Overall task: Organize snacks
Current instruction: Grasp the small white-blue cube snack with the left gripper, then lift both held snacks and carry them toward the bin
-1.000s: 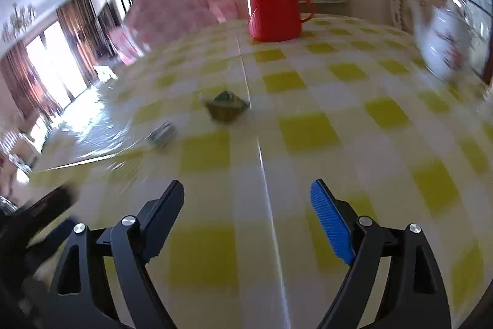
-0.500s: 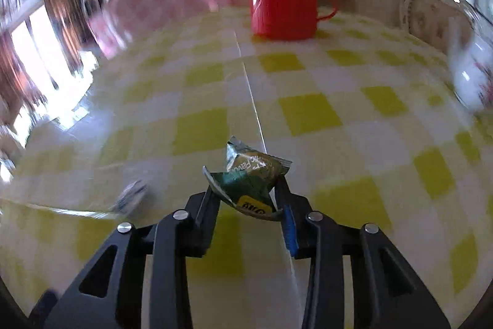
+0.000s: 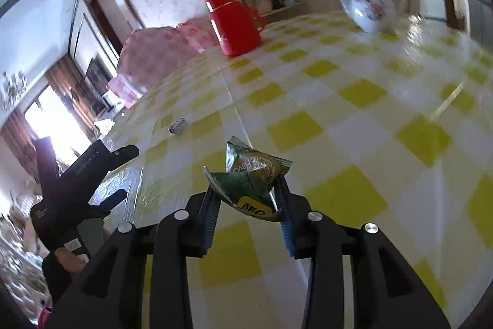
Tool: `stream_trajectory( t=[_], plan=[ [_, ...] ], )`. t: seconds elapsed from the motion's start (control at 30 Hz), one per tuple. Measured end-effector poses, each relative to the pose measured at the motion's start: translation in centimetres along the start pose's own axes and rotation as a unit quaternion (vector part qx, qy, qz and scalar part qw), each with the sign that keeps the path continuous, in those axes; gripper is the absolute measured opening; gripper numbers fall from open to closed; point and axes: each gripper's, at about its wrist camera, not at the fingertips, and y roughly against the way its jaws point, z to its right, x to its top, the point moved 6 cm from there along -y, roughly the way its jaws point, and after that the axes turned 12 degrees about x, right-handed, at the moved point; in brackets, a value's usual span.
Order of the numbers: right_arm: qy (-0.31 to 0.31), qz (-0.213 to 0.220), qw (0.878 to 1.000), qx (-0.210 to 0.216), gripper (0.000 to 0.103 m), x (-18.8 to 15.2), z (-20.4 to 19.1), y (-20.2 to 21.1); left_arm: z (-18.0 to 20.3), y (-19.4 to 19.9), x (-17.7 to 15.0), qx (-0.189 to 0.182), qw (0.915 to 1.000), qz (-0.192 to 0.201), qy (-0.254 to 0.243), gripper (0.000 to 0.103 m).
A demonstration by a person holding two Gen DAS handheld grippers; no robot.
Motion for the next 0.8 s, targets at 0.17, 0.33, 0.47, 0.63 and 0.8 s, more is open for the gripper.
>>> stream_trajectory(
  t=[0.17, 0.33, 0.47, 0.63, 0.8],
  plan=[
    [-0.039, 0.005, 0.999, 0.016, 0.036, -0.1, 1.5, -0.2, 1.5, -0.1, 0.5, 0.020, 0.9991, 0.010, -0.037, 0.101],
    [-0.035, 0.003, 0.999, 0.014, 0.036, -0.1, 1.4, -0.4, 5.4, -4.5, 3.9, 0.110, 0.9794, 0.030, -0.167, 0.101],
    [-0.034, 0.003, 0.999, 0.008, 0.036, -0.1, 1.4, -0.4, 7.9, -8.3, 5.6, 0.121, 0.9599, 0.009, -0.253, 0.089],
    [-0.040, 0.001, 0.999, 0.004, 0.036, -0.1, 1.6, -0.6, 8.0, -11.5, 6.2, 0.129, 0.9535, -0.025, -0.271, 0.054],
    [-0.051, 0.006, 0.999, 0.003, 0.036, 0.1, 2.0, -0.5, 8.8, -8.9, 4.0, 0.105, 0.9491, -0.001, -0.297, 0.020]
  ],
)
